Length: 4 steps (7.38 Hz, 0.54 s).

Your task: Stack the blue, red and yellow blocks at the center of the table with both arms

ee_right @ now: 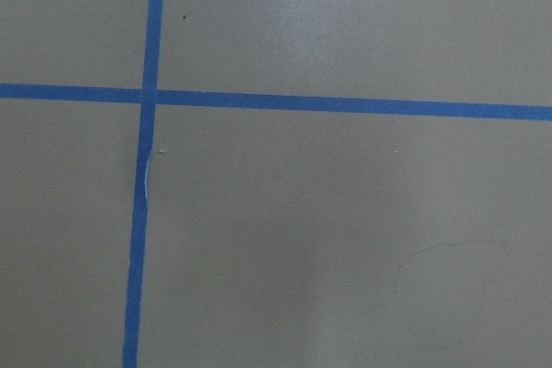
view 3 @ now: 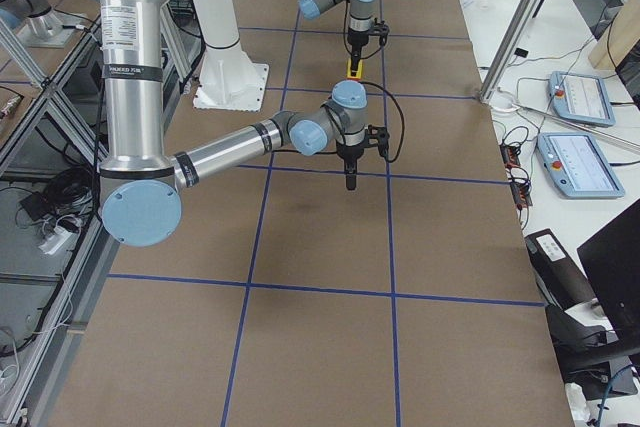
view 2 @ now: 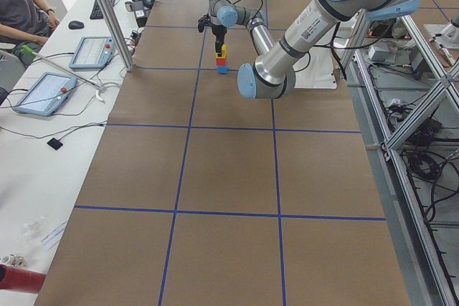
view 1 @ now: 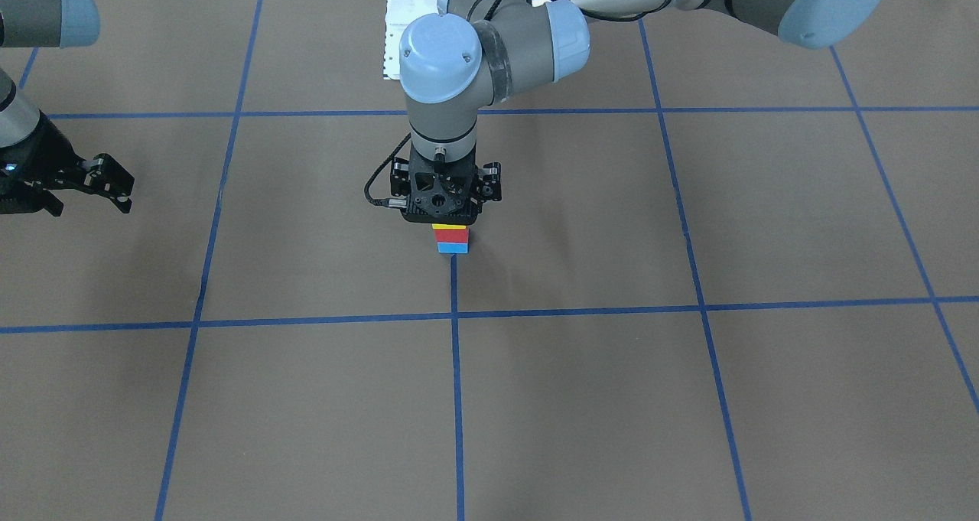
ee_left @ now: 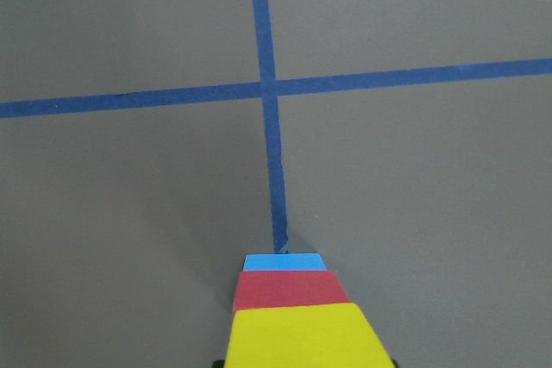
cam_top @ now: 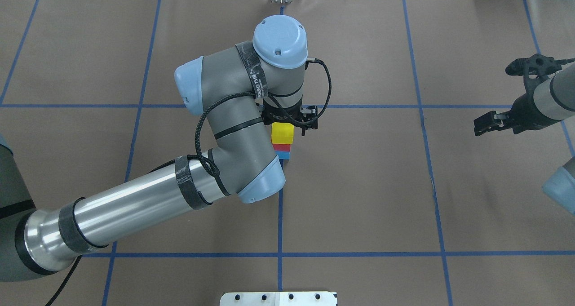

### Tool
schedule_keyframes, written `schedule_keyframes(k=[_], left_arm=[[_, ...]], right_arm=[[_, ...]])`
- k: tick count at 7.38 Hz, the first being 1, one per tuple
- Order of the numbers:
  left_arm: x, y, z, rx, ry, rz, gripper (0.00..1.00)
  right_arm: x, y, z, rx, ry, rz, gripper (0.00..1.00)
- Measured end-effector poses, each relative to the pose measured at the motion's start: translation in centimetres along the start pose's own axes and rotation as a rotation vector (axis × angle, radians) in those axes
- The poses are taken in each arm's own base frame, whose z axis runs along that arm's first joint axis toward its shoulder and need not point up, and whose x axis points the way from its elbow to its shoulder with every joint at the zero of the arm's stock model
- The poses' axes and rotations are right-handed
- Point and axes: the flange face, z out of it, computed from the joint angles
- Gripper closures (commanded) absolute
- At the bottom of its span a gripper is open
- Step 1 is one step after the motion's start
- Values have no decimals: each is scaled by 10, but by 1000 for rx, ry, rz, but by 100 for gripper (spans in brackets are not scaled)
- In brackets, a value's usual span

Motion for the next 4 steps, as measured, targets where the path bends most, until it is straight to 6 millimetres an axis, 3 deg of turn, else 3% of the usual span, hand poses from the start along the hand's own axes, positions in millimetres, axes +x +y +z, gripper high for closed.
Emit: schedule_keyframes(k=[2, 3, 4], left_arm=[[-13, 25, -49, 14, 23, 6, 1], [-53, 49, -76, 27, 27, 8, 1], [-114, 75, -94, 49, 30, 36, 1]], right_arm=[[15, -1, -3, 6, 10, 16, 0], [38, -3, -10, 15, 23, 30, 0], [71, -5, -18, 16, 28, 25, 0]])
